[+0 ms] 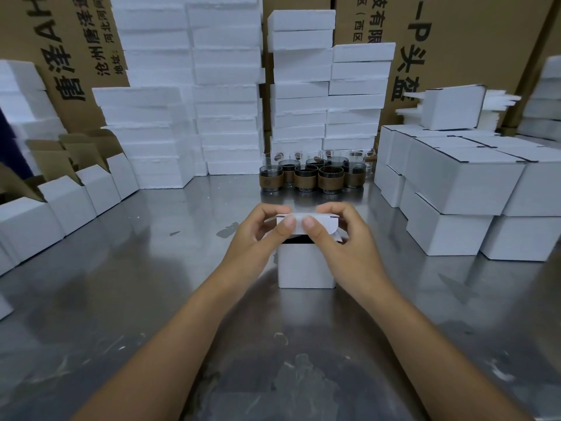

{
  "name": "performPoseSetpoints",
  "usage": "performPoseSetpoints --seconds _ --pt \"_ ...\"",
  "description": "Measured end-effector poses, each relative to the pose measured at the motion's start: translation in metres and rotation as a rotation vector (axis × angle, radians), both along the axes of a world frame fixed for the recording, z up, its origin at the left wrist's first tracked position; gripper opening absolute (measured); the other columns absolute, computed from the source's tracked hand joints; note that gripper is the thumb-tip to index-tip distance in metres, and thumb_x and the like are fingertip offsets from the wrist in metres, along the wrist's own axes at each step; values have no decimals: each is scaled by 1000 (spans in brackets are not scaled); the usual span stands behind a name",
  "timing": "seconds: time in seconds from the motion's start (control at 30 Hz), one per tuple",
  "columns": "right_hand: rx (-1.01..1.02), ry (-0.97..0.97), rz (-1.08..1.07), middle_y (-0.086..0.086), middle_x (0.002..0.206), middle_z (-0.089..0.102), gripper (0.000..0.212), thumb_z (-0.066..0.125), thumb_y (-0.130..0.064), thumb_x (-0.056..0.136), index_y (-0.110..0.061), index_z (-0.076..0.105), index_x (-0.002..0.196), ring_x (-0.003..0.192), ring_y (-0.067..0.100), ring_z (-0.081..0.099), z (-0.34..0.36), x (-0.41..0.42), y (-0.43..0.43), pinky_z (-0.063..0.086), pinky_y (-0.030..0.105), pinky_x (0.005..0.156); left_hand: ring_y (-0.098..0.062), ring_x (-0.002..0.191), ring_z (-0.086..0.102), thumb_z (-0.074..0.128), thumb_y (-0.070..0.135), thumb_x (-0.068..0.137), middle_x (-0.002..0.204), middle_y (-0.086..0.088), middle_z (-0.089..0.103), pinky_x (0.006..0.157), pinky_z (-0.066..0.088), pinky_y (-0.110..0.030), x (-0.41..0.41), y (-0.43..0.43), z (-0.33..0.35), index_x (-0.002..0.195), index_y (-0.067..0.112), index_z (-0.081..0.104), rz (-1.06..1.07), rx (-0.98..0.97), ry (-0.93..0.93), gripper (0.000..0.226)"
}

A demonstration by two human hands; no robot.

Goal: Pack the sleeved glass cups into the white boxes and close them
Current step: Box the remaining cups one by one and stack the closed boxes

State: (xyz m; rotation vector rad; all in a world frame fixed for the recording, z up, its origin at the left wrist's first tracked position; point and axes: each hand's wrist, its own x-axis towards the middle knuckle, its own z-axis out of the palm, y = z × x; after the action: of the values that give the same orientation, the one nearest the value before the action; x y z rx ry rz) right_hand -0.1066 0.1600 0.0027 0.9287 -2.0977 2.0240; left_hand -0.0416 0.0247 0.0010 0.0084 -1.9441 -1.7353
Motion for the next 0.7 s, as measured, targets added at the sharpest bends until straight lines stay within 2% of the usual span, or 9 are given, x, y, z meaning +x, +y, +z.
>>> performPoseSetpoints --seconds 0.1,0.2,0.33,0.43,0.47,0.57,0.63,0.7 --pt "21 28 25 2 107 59 28 69 -37 79 -26 57 102 95 12 58 -1 -2 1 46 23 75 -9 99 62 65 45 69 107 2 64 79 49 -18 1 -2 2 105 18 60 -23 26 22 46" --pt "10 44 67 3 108 58 23 70 -36 77 -31 58 96 95 12 59 0 -3 2 44 19 71 -8 101 62 67 36 69 117 -1 61 82 49 -19 1 -4 1 96 19 59 -57 45 39 33" --pt "33 53 79 -5 110 56 17 72 -33 76 -34 60 88 99 -3 55 -2 -5 4 43 10 70 -13 108 61 72 28 66 128 1 56 94 47 -28 1 -8 -1 80 23 62 -136 123 23 17" --pt "45 15 67 -13 110 54 10 70 -30 80 -31 62 86 99 -12 51 -3 -6 4 39 3 70 -14 113 60 81 29 62 128 5 57 96 46 -31 2 -12 -1 72 29 65 -164 148 -10 19" --pt "25 -16 59 -15 108 54 4 66 -30 83 -30 63 82 97 -14 50 -1 -5 3 37 3 71 -13 113 59 81 30 62 127 7 58 94 47 -30 1 -13 -1 71 29 65 -161 145 -17 18" --pt "-49 -57 20 -12 100 57 26 50 -24 94 -27 65 74 84 -17 50 2 -7 0 32 -1 71 -6 107 60 77 36 70 121 12 61 82 48 -21 -1 -13 0 67 28 66 -136 144 -42 14" --pt "-48 -50 11 -7 102 59 27 48 -16 94 -27 65 76 81 -16 51 2 -8 0 32 -2 69 -1 103 60 76 38 72 118 14 63 78 46 -19 -3 -14 1 63 27 65 -122 151 -71 17" --pt "-44 -56 25 -3 105 61 24 49 -12 93 -29 63 82 86 -8 53 -1 -10 0 36 3 69 2 97 61 70 31 73 116 14 63 75 46 -17 -5 -15 1 64 28 66 -124 166 -82 10"
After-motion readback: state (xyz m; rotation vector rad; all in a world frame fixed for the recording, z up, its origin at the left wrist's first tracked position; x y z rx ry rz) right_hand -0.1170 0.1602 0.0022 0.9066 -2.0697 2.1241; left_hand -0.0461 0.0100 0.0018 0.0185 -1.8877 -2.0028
